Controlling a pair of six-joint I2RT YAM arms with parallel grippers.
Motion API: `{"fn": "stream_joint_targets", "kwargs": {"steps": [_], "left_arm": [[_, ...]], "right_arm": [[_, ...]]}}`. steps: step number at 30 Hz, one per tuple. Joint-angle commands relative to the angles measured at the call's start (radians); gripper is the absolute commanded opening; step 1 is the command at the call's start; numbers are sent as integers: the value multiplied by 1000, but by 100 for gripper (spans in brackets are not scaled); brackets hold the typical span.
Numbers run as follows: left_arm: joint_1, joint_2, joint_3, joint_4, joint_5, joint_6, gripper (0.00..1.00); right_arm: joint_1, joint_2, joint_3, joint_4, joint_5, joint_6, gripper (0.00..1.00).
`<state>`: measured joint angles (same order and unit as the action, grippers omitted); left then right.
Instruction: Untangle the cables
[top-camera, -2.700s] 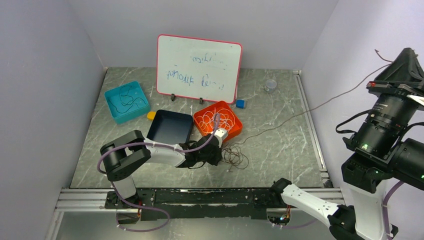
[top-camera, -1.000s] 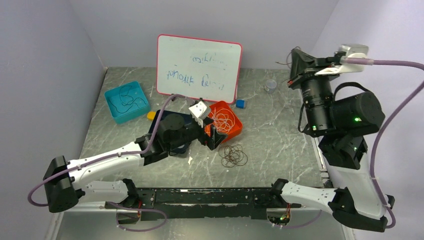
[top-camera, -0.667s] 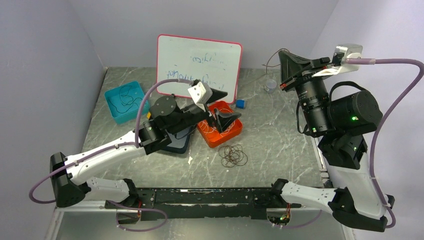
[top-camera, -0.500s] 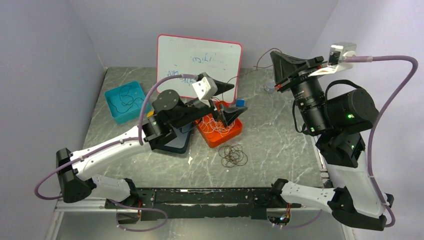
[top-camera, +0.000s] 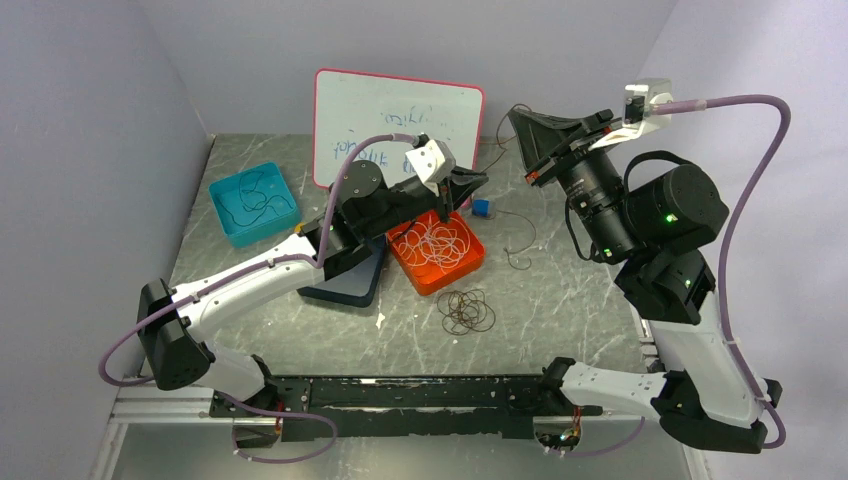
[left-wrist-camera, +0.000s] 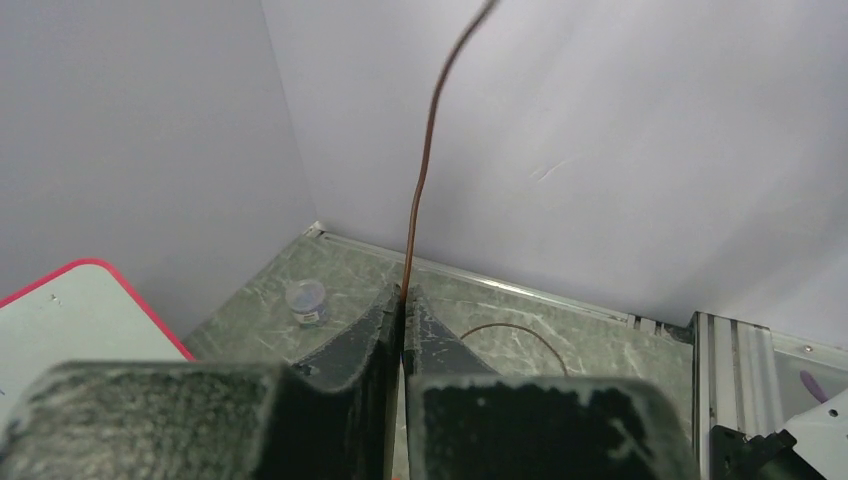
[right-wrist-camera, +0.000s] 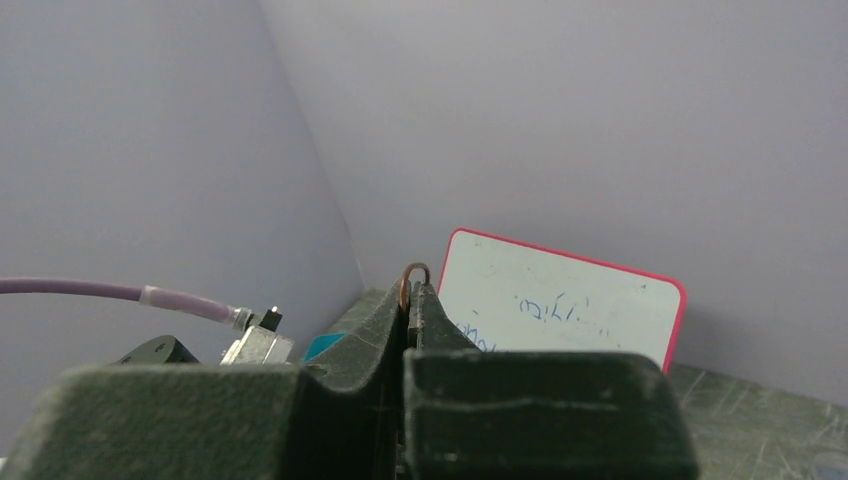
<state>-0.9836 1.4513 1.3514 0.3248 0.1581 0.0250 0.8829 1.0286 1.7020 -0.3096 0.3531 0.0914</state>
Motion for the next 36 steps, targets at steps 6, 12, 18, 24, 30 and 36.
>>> {"fn": "stream_joint_targets", "kwargs": {"steps": [6, 12, 18, 24, 30, 36], "left_arm": [[11, -18, 25, 25, 32, -13, 7], [56, -71, 21, -96, -33, -45, 7], [169, -189, -7, -310, -102, -89, 7], [232, -298, -12, -558, -209, -82, 7], [272, -361, -46, -773, -311, -109, 7], [331, -382, -88, -861, -349, -151, 7]], "right_arm": [[6, -34, -27, 16, 6, 10, 0], [5, -59, -91, -6, 40, 25, 11], [5, -125, -256, -12, 103, 67, 38], [6, -162, -448, 15, 118, 94, 65], [6, -173, -588, 57, 192, 132, 73], [5, -182, -707, 110, 249, 156, 76]]}}
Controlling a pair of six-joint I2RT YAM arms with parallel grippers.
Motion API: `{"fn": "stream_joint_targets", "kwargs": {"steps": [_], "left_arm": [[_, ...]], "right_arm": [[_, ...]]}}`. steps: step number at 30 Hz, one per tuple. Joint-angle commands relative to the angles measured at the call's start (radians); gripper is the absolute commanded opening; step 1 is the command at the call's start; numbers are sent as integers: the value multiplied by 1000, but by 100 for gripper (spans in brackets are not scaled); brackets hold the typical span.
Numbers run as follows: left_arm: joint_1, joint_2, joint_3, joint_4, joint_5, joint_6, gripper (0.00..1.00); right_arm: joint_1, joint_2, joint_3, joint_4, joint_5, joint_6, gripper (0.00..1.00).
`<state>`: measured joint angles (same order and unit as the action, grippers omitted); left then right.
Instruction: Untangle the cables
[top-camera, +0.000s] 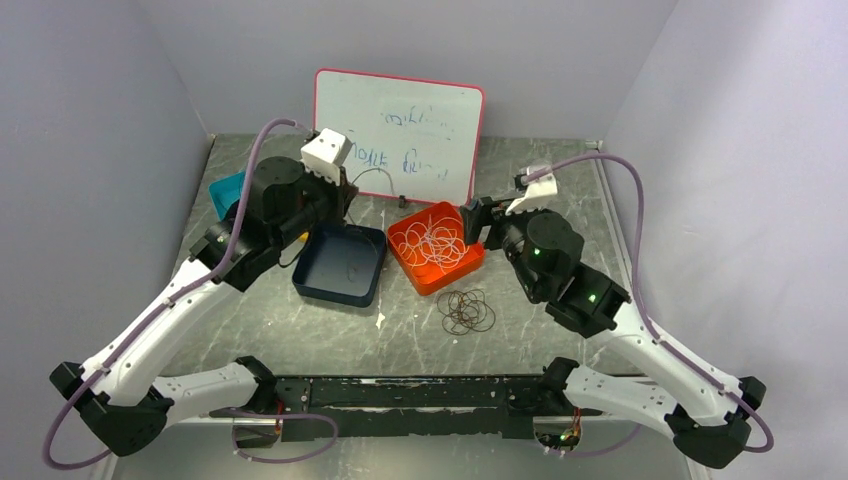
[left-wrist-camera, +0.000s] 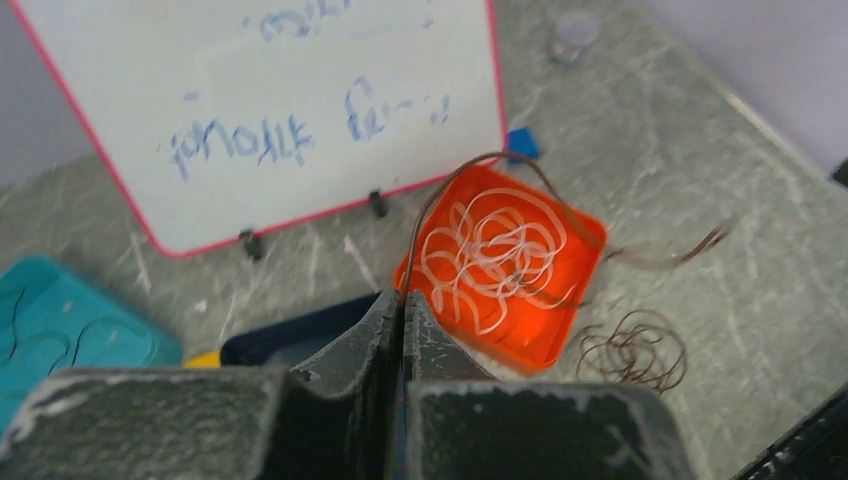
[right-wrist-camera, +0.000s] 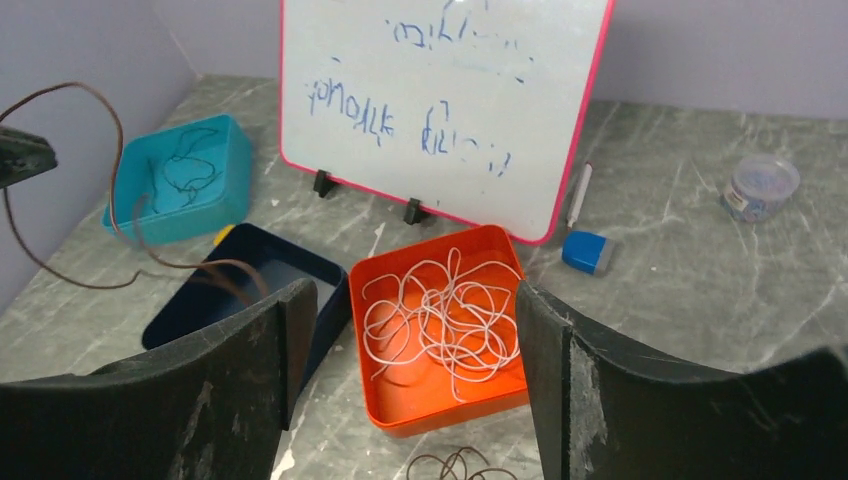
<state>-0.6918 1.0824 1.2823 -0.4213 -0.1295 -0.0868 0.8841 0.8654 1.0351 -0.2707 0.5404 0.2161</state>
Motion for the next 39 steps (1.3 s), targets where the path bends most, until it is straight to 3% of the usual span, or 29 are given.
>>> {"fn": "stream_joint_targets", "kwargs": {"steps": [1, 16, 39], "left_arm": [[50, -10, -21, -123, -64, -41, 7], [161, 58, -25, -123, -46, -19, 7], [246, 127, -157, -152, -151, -71, 7]], "right_arm": [[4, -16, -59, 74, 60, 33, 76], [4, 30, -112, 82, 35, 40, 79], [4, 57, -128, 88, 18, 60, 79]]}}
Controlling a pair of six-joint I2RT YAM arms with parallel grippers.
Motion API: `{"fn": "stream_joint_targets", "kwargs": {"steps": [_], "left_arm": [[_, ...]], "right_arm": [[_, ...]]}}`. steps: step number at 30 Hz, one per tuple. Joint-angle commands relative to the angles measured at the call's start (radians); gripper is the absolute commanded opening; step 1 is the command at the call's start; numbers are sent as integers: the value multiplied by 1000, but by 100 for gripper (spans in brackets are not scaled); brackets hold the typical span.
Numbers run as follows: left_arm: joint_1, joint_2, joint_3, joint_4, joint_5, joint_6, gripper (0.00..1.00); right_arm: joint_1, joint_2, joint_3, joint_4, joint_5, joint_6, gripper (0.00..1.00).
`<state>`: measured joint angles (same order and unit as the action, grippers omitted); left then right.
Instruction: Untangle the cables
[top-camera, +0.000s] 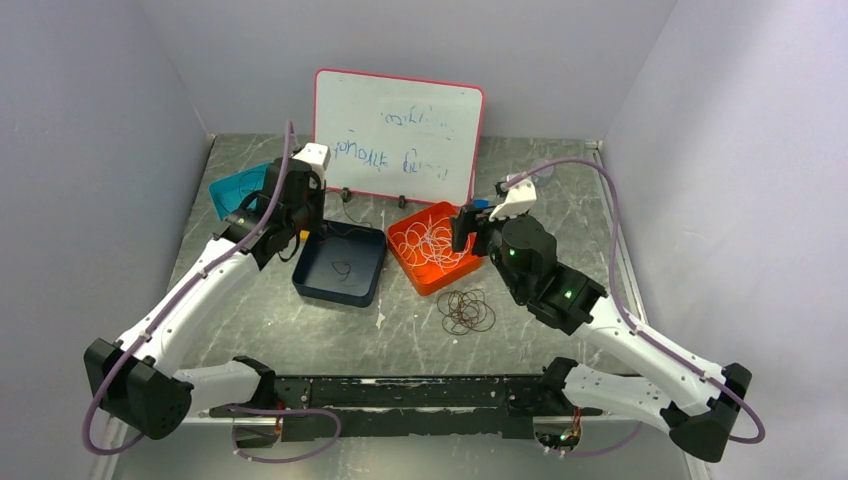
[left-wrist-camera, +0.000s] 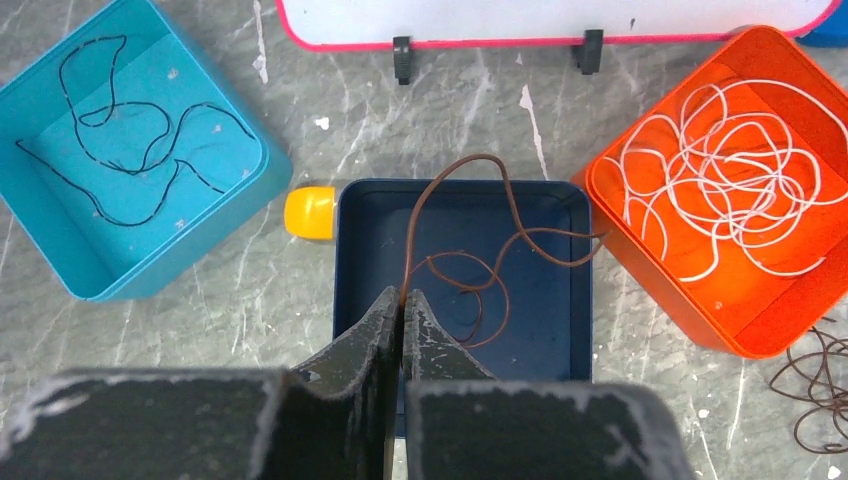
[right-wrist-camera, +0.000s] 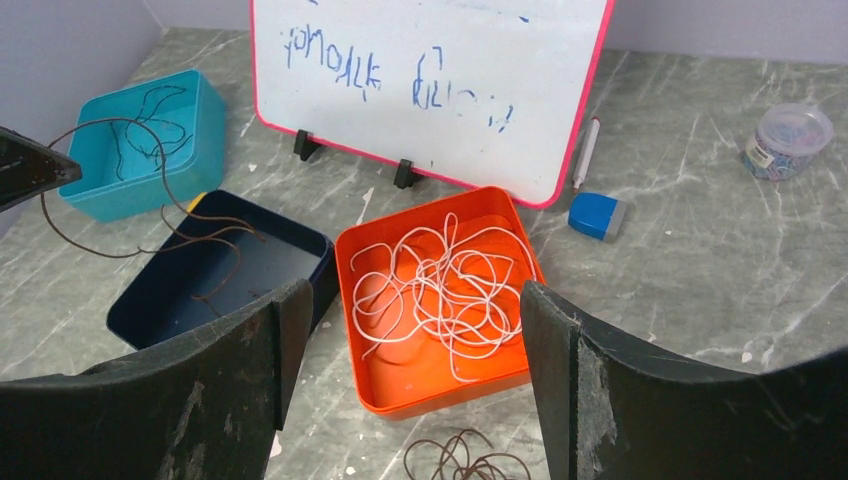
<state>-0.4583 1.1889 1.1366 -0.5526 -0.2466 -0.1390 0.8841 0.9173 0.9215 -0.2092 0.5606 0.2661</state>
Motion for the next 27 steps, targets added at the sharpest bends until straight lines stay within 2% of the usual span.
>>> {"fn": "stream_joint_targets", "kwargs": {"steps": [1, 12, 20, 27], "left_arm": [[13, 33, -15, -28, -33, -22, 7], [20, 154, -51, -45, -27, -75, 7], [40, 189, -47, -76, -100, -96, 7], [50, 207, -67, -42, 12, -85, 7]], "right_arm": [[4, 5, -15, 27, -4, 12, 79], [4, 25, -22, 35, -25, 21, 79], [4, 26, -26, 35, -30, 28, 79], [4, 35, -25, 39, -38, 30, 79]]}}
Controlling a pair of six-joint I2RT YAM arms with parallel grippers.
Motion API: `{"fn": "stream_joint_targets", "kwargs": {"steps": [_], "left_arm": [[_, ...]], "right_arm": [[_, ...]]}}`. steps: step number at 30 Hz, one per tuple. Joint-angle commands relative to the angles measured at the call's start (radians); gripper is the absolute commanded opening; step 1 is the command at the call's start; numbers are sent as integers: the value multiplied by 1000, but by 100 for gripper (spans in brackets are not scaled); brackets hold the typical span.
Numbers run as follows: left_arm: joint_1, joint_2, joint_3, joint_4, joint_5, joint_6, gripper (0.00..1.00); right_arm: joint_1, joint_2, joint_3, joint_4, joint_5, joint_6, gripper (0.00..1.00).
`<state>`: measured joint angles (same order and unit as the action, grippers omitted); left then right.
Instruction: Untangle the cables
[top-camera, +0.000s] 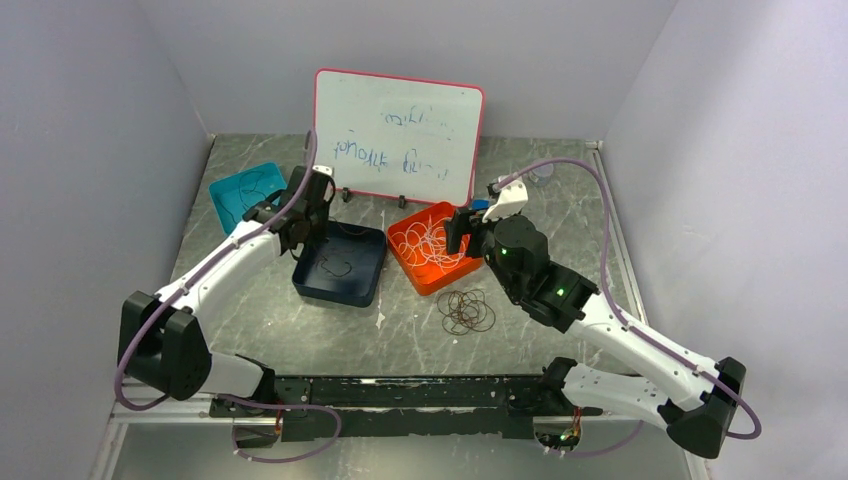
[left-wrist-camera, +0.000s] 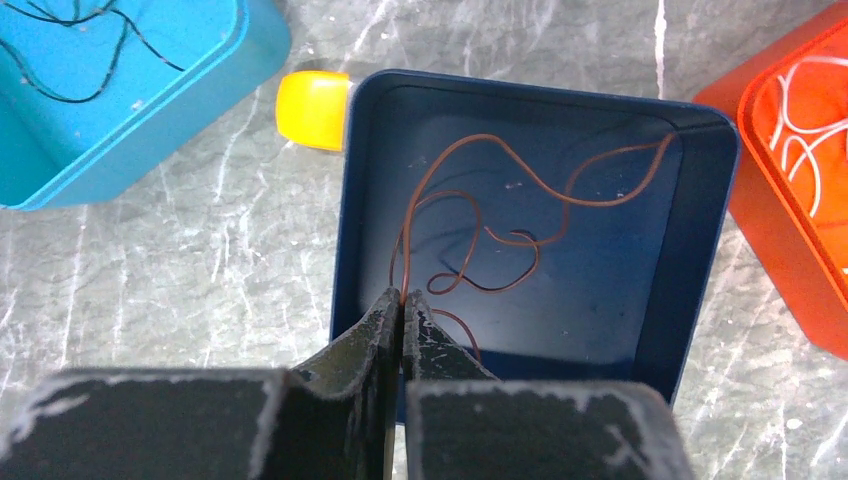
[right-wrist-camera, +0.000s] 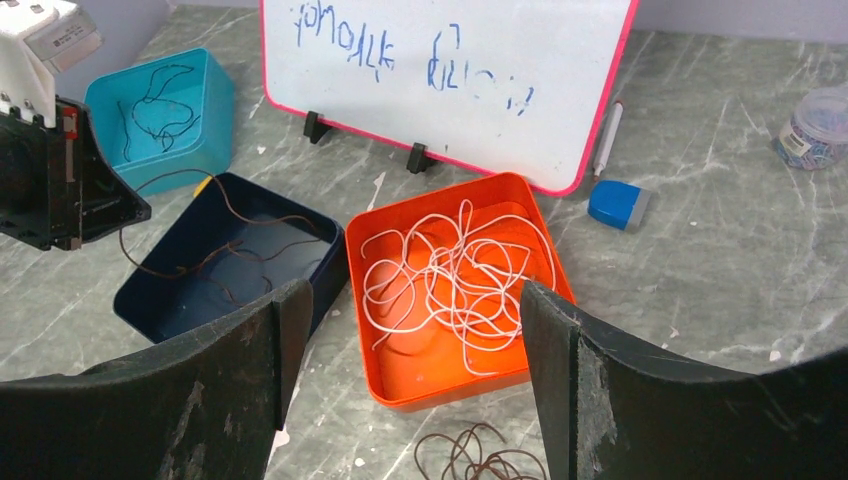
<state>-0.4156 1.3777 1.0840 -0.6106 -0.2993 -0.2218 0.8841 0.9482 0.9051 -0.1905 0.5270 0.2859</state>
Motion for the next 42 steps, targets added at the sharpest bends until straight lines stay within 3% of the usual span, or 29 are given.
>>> {"fn": "stream_joint_targets", "kwargs": {"steps": [1, 10, 20, 29, 31, 37, 42], "left_arm": [[7, 24, -15, 23, 88, -1, 7], [6, 111, 28, 67, 290, 0, 7], [20, 249, -13, 136, 203, -39, 7], [21, 354, 44, 155, 112, -62, 7], [21, 360, 56, 144, 105, -62, 10], [20, 254, 8, 184, 113, -56, 31], [20, 151, -19, 190, 106, -57, 39]], "right_arm": [[4, 3, -8, 20, -5, 11, 79], [2, -1, -6, 14, -1, 15, 79], [2, 9, -4, 13, -6, 15, 79], [1, 18, 3, 7, -13, 13, 79], [2, 14, 1, 5, -10, 13, 79], [2, 12, -10, 10, -8, 19, 79], [1, 17, -16, 21, -15, 25, 79]]}}
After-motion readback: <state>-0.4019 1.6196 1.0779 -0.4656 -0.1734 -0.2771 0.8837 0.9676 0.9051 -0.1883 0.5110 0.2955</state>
